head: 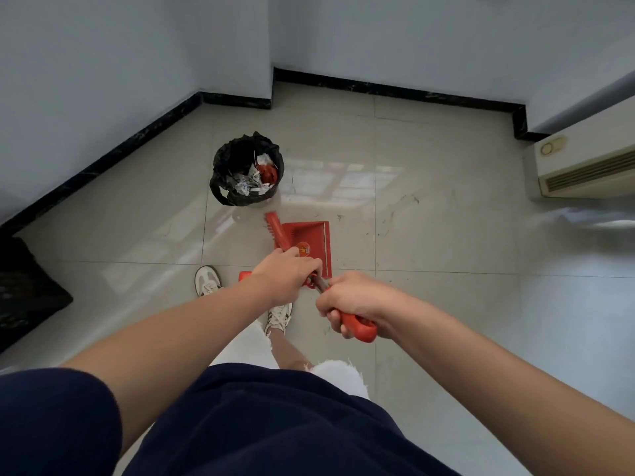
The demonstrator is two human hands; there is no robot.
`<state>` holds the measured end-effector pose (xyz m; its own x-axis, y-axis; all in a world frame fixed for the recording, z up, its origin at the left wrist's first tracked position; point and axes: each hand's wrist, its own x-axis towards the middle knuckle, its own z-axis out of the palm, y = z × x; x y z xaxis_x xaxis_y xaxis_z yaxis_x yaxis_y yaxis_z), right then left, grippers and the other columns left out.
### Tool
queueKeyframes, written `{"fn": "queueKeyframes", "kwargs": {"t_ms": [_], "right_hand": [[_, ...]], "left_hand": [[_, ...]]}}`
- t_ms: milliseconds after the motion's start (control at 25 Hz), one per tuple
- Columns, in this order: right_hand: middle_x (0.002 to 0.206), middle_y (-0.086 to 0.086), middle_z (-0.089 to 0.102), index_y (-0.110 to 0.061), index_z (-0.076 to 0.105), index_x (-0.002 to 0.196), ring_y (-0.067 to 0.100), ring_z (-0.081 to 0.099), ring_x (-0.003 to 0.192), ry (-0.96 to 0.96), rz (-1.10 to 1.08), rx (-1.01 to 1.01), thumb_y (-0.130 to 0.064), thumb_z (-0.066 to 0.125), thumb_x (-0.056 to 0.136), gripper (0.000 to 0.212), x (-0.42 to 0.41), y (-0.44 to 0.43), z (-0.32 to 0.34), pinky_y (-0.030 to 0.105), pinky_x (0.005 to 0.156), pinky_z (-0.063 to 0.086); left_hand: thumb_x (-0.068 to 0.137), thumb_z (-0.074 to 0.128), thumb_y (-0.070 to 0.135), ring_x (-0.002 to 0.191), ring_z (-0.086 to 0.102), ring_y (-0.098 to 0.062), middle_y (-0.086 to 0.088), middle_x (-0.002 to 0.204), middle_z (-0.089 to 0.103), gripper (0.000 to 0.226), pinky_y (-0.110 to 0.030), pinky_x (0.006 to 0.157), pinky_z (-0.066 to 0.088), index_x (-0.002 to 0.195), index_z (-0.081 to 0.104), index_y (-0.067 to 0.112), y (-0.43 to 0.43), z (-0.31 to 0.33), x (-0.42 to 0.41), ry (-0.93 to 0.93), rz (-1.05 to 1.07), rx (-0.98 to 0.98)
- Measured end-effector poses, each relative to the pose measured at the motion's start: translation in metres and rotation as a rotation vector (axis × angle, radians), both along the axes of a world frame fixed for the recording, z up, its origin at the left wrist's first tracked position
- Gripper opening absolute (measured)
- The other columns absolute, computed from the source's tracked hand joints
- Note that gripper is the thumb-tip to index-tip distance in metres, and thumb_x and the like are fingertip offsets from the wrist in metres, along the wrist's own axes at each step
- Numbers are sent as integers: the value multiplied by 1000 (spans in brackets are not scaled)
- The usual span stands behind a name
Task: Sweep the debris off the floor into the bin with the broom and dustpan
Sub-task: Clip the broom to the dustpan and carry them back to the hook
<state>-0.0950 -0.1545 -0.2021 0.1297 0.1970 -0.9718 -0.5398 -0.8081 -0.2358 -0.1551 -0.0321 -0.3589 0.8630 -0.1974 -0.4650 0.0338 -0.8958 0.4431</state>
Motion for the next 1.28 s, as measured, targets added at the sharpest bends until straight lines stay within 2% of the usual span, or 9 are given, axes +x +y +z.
{"fn": "queueKeyframes", "kwargs": {"t_ms": [160, 280, 360, 480, 640, 760, 880, 1040, 1280], "right_hand": [[47, 1, 45, -8, 48, 73, 9, 44, 38, -35, 66, 18, 3, 52, 79, 13, -7, 9, 5, 18, 38, 36], [44, 0, 48, -10, 52, 78, 14, 47, 45, -60, -6, 72, -19, 56, 85, 12, -14, 8, 7, 21, 44, 38], [51, 3, 55, -10, 60, 87, 18, 53, 44, -134, -26, 144, -26, 47, 91, 21, -11, -6, 10, 21, 42, 41], [86, 5, 63, -20, 62, 121, 20, 65, 61, -368, -35, 277, -1, 43, 92, 39, -5, -35, 11, 26, 48, 53], [110, -9, 48, -34, 57, 118, 10, 61, 96, -809, 65, 316, -12, 63, 87, 38, -4, -41, 24, 30, 83, 57], [109, -12, 56, -35, 58, 110, 4, 61, 93, -1041, 9, 360, -16, 66, 87, 31, 15, -34, 40, 25, 83, 54], [97, -15, 66, -41, 56, 104, 8, 64, 82, -1186, -37, 451, -13, 67, 85, 36, 36, -25, 61, 31, 73, 56], [83, -7, 66, -30, 61, 103, 15, 64, 68, -1435, -141, 517, 1, 63, 83, 37, 62, -7, 94, 40, 67, 56], [74, -1, 63, -19, 64, 105, 16, 59, 61, -1622, -138, 602, 4, 59, 85, 31, 111, 38, 161, 40, 66, 55]], "left_hand": [[86, 54, 22, 105, 48, -19, 14, 114, 61, 25, -35, 85, 41, 110, 52, 30, 1, 0, 2, -29, -70, 63], [84, 54, 22, 105, 49, -22, 8, 116, 53, 36, -41, 85, 49, 119, 50, 28, 7, -2, -1, 49, -120, 74], [85, 57, 20, 102, 55, -24, 2, 119, 47, 42, -43, 77, 52, 125, 45, 25, 10, -5, 1, 134, -2, 86], [88, 61, 25, 104, 63, -31, -6, 121, 51, 36, -44, 83, 54, 122, 54, 16, 9, 6, 8, 206, 119, 95], [90, 57, 22, 103, 63, -34, -11, 114, 60, 26, -41, 87, 52, 110, 67, 9, -2, 47, 38, 123, 199, 23], [88, 59, 16, 95, 63, -34, -13, 104, 64, 16, -39, 79, 52, 98, 67, 6, 1, 87, 65, 49, 136, -3], [82, 61, 18, 89, 64, -32, -9, 96, 67, 17, -43, 79, 56, 95, 67, 9, 15, 131, 90, -25, 62, -7], [80, 69, 25, 92, 64, -20, 3, 98, 71, 22, -35, 77, 54, 102, 70, 21, 32, 197, 123, -200, 2, 51], [76, 71, 21, 78, 59, -13, 7, 79, 64, 18, -26, 67, 42, 93, 73, 26, 73, 287, 171, -388, 42, 23]]}}
